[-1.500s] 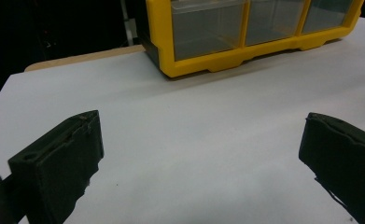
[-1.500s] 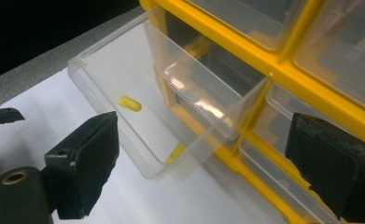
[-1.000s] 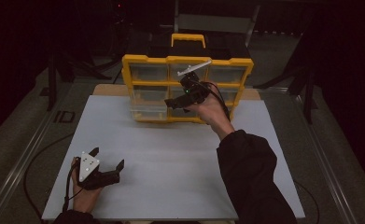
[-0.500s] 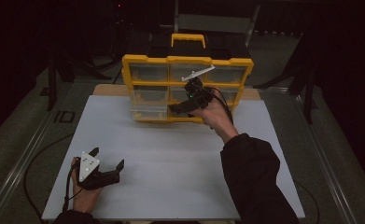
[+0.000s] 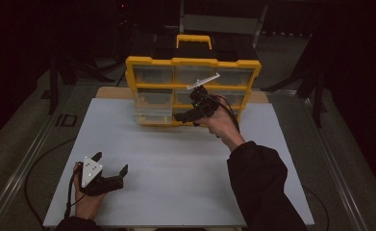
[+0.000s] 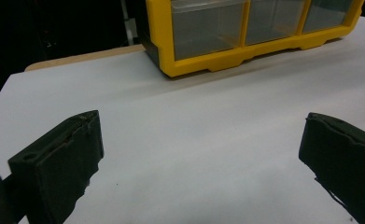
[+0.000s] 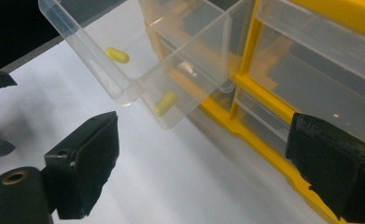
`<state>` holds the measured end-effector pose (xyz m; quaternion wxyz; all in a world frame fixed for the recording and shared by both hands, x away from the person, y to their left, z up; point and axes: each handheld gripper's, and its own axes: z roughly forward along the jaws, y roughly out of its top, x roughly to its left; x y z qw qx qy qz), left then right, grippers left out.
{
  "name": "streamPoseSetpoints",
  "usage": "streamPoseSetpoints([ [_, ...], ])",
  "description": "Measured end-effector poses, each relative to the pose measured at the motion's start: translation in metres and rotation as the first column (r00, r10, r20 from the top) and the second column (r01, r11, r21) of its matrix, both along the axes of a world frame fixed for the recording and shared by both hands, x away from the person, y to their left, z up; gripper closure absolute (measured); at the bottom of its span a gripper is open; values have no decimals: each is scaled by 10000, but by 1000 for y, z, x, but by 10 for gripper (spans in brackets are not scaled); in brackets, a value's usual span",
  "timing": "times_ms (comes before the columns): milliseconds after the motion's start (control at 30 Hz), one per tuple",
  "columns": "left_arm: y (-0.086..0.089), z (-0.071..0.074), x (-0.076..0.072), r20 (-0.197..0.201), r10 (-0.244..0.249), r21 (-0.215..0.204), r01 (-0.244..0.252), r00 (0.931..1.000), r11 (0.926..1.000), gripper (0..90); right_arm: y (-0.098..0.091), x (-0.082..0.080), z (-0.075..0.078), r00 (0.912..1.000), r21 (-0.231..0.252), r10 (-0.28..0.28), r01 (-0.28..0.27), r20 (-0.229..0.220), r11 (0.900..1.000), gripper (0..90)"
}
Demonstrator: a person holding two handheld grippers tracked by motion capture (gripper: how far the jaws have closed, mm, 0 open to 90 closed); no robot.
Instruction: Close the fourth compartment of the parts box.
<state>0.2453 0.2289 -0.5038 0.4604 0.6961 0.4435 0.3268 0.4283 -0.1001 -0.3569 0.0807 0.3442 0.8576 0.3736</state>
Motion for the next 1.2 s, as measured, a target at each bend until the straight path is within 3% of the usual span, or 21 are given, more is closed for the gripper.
streamPoseSetpoints([
  [333, 0, 0, 0, -7, 5, -10, -5, 10000, 10000, 6, 4, -4, -6, 9994, -82, 334, -335, -71, 9994, 136],
  [533, 0, 0, 0, -1, 0, 7, 0, 10000, 10000, 6, 10, -8, -9, 9983, -209, 575, -577, -79, 9981, 234],
  [600, 0, 0, 0, -10, -10, 26, 10, 10000, 10000, 6, 14, -10, -10, 9971, -256, 767, -767, -16, 9967, 335],
  [700, 0, 0, 0, -17, -23, 17, 23, 10000, 10000, 6, 16, -12, -10, 9962, -291, 867, -867, 6, 9958, 415],
  [733, 0, 0, 0, -22, -24, 14, 24, 10000, 10000, 6, 18, -14, -10, 9948, -290, 1022, -1020, 33, 9944, 501],
  [800, 0, 0, 0, -9, -12, 9, 12, 10000, 10000, 6, 19, -15, -9, 9939, -300, 1100, -1096, 87, 9935, 552],
  [900, 0, 0, 0, -20, -29, 20, 29, 10000, 10000, 6, 22, -19, -9, 9885, -405, 1474, -1459, 348, 9885, 669],
  [967, 0, 0, 0, -23, -35, 24, 35, 10000, 10000, 6, 23, -20, -8, 9864, -466, 1582, -1561, 450, 9866, 698],
  [1100, 0, 0, 0, -21, -27, 19, 27, 10000, 10000, 6, 30, -25, -6, 9799, -458, 1736, -1698, 983, 9844, 892],
  [1200, 0, 0, 0, -24, -37, 24, 37, 10000, 10000, 6, 33, -26, -7, 9776, -580, 1780, -1724, 1120, 9833, 896],
])
